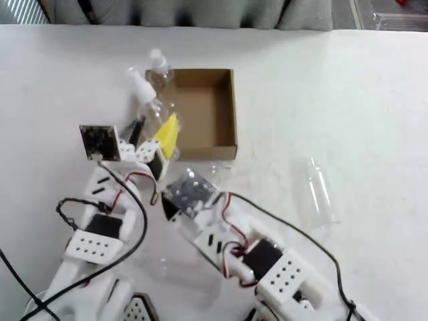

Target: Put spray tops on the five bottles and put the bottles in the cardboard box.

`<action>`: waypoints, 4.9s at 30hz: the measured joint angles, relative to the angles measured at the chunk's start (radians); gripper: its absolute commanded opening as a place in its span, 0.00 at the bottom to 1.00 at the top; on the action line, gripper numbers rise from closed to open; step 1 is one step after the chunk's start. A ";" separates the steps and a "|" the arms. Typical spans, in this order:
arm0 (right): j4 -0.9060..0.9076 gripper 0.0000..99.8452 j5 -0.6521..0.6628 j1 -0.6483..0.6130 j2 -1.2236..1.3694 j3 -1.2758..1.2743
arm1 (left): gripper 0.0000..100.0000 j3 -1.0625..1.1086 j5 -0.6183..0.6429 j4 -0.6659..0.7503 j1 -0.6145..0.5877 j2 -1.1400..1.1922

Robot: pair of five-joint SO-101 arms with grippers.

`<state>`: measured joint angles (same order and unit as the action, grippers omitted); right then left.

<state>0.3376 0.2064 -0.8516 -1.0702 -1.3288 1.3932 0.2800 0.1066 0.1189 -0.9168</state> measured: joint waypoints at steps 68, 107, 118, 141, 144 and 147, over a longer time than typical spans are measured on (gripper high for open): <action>-0.152 0.02 -0.002 0.044 -0.114 -0.089 | 0.06 -0.011 -0.002 -0.595 0.086 -0.486; -0.152 0.02 0.000 0.247 -0.124 -0.089 | 0.06 0.038 -0.080 -0.543 0.092 -0.658; -0.152 0.02 0.000 0.270 -0.124 -0.089 | 0.06 -0.068 -0.080 -0.166 -0.032 -0.087; -0.152 0.02 -0.002 0.270 -0.124 -0.089 | 0.06 -0.264 -0.078 0.459 -0.054 0.747; -0.152 0.02 -0.002 0.270 -0.124 -0.089 | 0.06 -0.288 -0.078 0.459 -0.054 0.784; -0.152 0.02 -0.002 0.270 -0.124 -0.089 | 0.07 -0.302 -0.078 0.460 -0.064 0.799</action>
<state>0.1857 0.2048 -0.5815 -1.1945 -1.4177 1.0909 0.2018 0.5669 0.0545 -0.1174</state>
